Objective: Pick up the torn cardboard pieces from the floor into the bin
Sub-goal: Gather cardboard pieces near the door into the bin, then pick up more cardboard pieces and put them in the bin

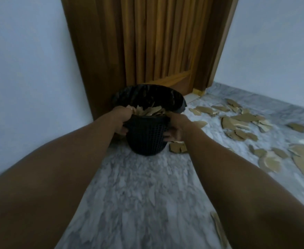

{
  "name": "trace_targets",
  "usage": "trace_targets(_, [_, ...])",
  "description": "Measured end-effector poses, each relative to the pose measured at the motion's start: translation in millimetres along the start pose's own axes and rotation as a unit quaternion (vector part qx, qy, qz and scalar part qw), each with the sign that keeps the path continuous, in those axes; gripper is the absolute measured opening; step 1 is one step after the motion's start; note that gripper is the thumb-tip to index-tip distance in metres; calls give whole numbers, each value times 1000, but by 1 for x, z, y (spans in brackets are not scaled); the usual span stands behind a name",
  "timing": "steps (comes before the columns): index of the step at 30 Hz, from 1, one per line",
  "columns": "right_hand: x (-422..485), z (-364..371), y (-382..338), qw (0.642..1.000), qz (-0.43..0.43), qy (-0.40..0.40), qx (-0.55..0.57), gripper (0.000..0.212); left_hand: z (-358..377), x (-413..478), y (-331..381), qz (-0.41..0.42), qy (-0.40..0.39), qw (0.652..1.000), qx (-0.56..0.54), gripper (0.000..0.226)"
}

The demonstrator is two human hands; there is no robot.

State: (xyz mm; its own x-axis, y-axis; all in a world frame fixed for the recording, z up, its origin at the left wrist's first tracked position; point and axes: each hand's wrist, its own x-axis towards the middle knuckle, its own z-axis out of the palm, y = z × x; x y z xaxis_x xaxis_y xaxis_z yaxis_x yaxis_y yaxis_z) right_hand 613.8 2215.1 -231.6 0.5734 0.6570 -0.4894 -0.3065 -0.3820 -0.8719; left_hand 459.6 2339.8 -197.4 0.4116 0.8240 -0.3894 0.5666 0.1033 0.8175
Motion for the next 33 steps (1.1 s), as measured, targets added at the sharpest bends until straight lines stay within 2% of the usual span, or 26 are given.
trace_targets(2, [-3, 5, -2, 996, 3, -28, 80, 42, 1, -3, 1, -18, -31, 996, -76, 39])
trace_targets(5, [-15, 11, -7, 998, -1, -17, 60, 38, 3, -7, 4, -13, -16, 991, -130, 42])
trace_targets(7, [-27, 8, -11, 997, 9, -25, 68, 34, 6, -16, 10, 2, 4, 991, -134, 42])
trace_targets(10, [-56, -9, -23, 997, 5, -30, 75, 12, 13, -36, 29, 46, 20, 992, -118, 40])
trace_targets(14, [-109, -61, -56, 998, -44, 2, 55, 17, 49, -74, 73, 79, 8, 987, -138, 35])
trace_targets(19, [-166, -170, -87, 989, -72, 115, -58, 30, 138, -127, 127, 122, -65, 973, -184, 37])
trace_targets(25, [-197, -335, -43, 954, -72, 286, -45, 32, 288, -187, 175, 163, -170, 959, -156, 39])
trace_targets(30, [-205, -449, 17, 929, -22, 369, -22, 28, 405, -214, 172, 128, -248, 956, -92, 28])
trace_targets(33, [-208, -492, 40, 918, -8, 395, -23, 22, 451, -220, 170, 94, -288, 951, -63, 32])
